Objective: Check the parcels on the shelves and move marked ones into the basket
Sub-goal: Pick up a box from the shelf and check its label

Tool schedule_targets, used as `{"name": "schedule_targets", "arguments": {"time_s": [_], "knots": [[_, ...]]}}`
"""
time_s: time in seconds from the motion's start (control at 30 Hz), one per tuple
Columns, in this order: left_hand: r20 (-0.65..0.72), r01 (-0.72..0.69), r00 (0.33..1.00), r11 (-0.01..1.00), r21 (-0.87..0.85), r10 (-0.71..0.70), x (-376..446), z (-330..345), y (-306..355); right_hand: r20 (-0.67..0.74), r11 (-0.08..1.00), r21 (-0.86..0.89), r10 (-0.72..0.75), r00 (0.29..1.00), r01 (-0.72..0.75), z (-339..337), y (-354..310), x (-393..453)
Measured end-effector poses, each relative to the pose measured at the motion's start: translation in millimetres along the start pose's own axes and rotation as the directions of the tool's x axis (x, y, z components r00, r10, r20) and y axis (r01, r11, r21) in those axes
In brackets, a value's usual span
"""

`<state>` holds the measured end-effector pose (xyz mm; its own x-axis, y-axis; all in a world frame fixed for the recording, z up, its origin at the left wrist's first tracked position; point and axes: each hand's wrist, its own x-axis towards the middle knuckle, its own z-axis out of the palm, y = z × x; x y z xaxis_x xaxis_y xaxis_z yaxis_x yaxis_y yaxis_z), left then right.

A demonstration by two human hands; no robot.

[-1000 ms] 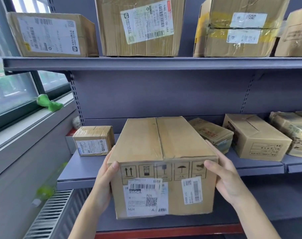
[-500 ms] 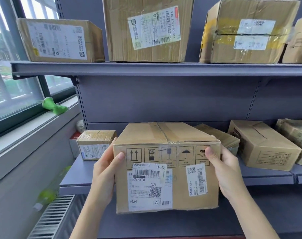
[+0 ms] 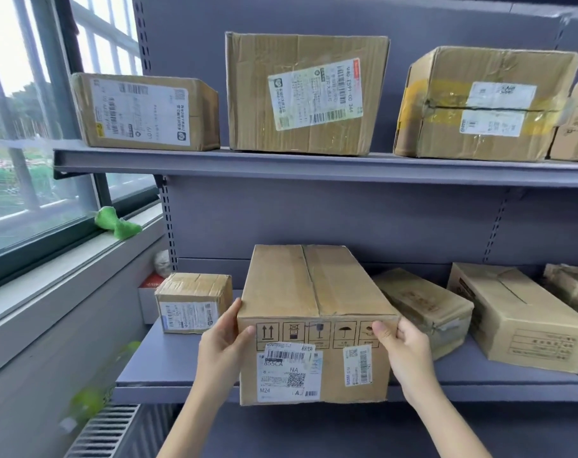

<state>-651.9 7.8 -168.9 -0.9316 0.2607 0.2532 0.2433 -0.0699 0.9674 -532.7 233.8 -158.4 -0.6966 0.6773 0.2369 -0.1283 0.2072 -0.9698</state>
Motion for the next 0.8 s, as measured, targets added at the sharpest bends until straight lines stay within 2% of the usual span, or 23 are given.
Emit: {"name": "schedule_targets", "arguments": {"time_s": [0.13, 0.27, 0.43, 0.67, 0.8], "knots": [[-0.003, -0.004, 1.000, 0.981, 0.195, 0.005, 17.7, -6.0, -7.9, 0.025, 0.996, -0.085, 0.013, 1.000, -0.011, 8.6, 9.2, 9.1], [-0.004, -0.019, 1.000, 0.954, 0.300, 0.021, 21.2, -5.0, -9.4, 0.015, 0.980, -0.198, 0.009, 1.000, -0.005, 10.9, 13.3, 12.1], [0.047, -0.193, 0.980, 0.852, 0.487, 0.195, 21.3, 2.4, -6.0, 0.021, 0.841, -0.522, -0.152, 0.988, 0.140, 13.8, 7.0, 13.8], [0.050, -0.201, 0.978, 0.851, 0.485, 0.202, 26.1, 3.6, -12.0, 0.027, 0.845, -0.512, -0.168, 0.985, 0.158, 11.6, 10.4, 21.6], [0.015, -0.099, 0.995, 0.918, 0.383, 0.101, 19.1, 2.5, -24.0, -0.004, 0.886, -0.455, -0.105, 0.994, 0.092, 10.9, 17.7, 16.4]]}}
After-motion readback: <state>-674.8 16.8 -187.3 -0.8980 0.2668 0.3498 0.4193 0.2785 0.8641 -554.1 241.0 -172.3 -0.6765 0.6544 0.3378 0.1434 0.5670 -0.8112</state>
